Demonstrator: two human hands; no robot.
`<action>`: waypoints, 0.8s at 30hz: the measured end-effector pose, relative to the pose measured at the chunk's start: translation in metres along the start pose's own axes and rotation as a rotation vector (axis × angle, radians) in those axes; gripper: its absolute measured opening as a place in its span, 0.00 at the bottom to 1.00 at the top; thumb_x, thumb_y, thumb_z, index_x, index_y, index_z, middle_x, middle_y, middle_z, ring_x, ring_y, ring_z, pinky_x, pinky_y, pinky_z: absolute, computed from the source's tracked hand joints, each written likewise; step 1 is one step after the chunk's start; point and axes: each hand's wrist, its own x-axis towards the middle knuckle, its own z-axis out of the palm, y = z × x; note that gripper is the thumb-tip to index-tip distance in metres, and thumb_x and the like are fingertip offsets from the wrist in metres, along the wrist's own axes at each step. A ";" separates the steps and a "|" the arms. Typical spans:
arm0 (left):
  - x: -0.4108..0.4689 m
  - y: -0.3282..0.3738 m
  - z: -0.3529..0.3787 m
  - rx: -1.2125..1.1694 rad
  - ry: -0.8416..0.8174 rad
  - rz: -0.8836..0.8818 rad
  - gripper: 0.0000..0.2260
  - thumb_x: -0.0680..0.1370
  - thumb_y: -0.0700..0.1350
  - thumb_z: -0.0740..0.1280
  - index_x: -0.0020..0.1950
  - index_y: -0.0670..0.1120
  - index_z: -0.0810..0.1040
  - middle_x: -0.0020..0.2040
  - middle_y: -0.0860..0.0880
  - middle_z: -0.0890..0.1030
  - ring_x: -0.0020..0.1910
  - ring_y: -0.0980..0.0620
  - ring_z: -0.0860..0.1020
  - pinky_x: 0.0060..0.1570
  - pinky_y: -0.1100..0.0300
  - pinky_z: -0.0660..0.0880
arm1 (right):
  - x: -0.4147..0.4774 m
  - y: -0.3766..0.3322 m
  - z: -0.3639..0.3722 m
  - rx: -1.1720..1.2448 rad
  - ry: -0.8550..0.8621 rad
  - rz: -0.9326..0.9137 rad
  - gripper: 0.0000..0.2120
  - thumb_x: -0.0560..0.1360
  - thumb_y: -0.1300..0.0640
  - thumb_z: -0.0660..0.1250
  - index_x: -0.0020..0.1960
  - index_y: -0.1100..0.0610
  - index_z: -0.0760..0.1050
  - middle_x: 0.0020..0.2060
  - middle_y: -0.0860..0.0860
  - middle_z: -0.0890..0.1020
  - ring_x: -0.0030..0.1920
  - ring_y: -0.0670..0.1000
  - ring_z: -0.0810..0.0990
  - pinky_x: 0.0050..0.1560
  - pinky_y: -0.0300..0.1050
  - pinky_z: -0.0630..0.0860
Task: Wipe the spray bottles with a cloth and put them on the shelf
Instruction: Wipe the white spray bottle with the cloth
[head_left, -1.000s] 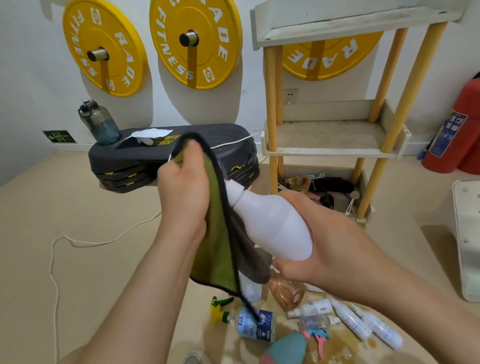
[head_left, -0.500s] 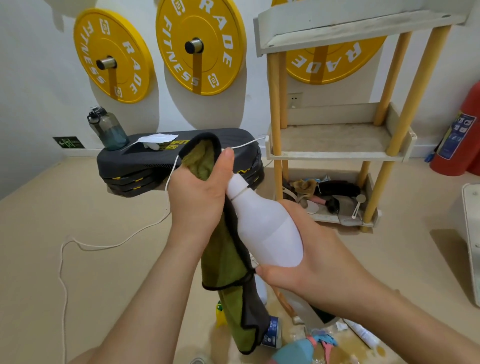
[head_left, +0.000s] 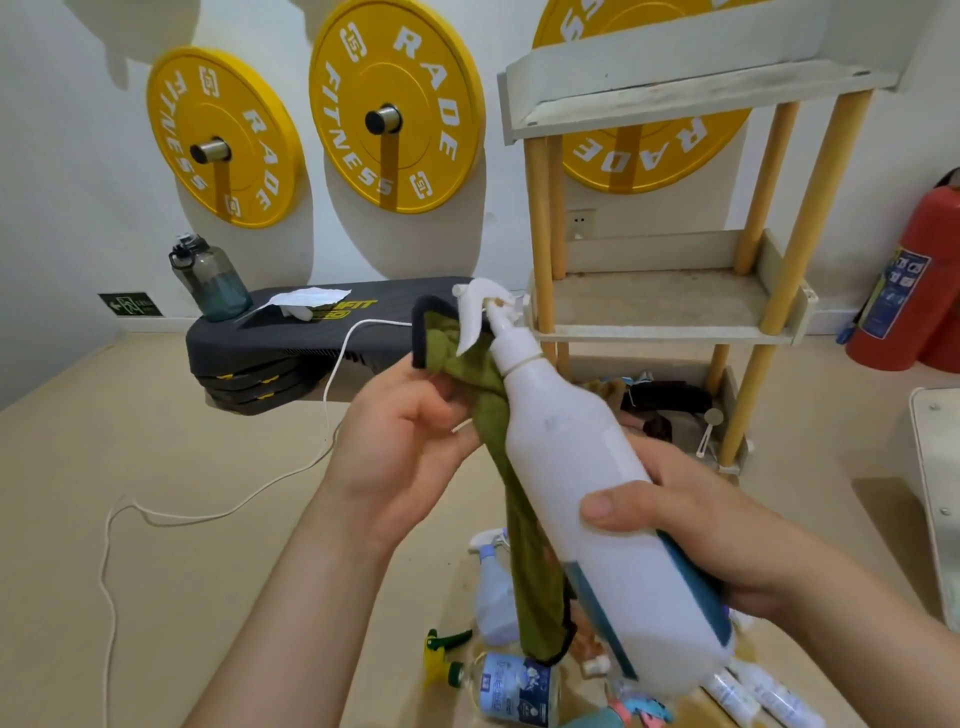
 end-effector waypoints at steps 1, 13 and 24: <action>-0.002 0.001 0.003 0.061 0.001 0.015 0.18 0.73 0.25 0.53 0.50 0.40 0.79 0.42 0.45 0.83 0.41 0.50 0.81 0.40 0.57 0.80 | -0.001 0.001 -0.002 0.087 -0.082 0.039 0.33 0.57 0.48 0.77 0.61 0.54 0.77 0.49 0.59 0.84 0.47 0.60 0.84 0.46 0.52 0.81; 0.000 0.008 -0.018 1.226 0.458 0.098 0.09 0.71 0.41 0.72 0.48 0.52 0.86 0.40 0.57 0.84 0.40 0.60 0.80 0.42 0.63 0.75 | -0.005 0.007 0.002 0.253 -0.269 -0.003 0.26 0.59 0.52 0.77 0.57 0.50 0.80 0.46 0.56 0.85 0.45 0.56 0.84 0.44 0.47 0.81; -0.003 0.025 -0.041 0.258 0.043 -0.031 0.29 0.59 0.24 0.57 0.53 0.39 0.85 0.49 0.41 0.85 0.45 0.47 0.83 0.43 0.60 0.79 | 0.007 0.030 0.010 -0.006 -0.075 -0.003 0.29 0.55 0.49 0.77 0.56 0.41 0.79 0.48 0.51 0.85 0.45 0.52 0.85 0.42 0.44 0.79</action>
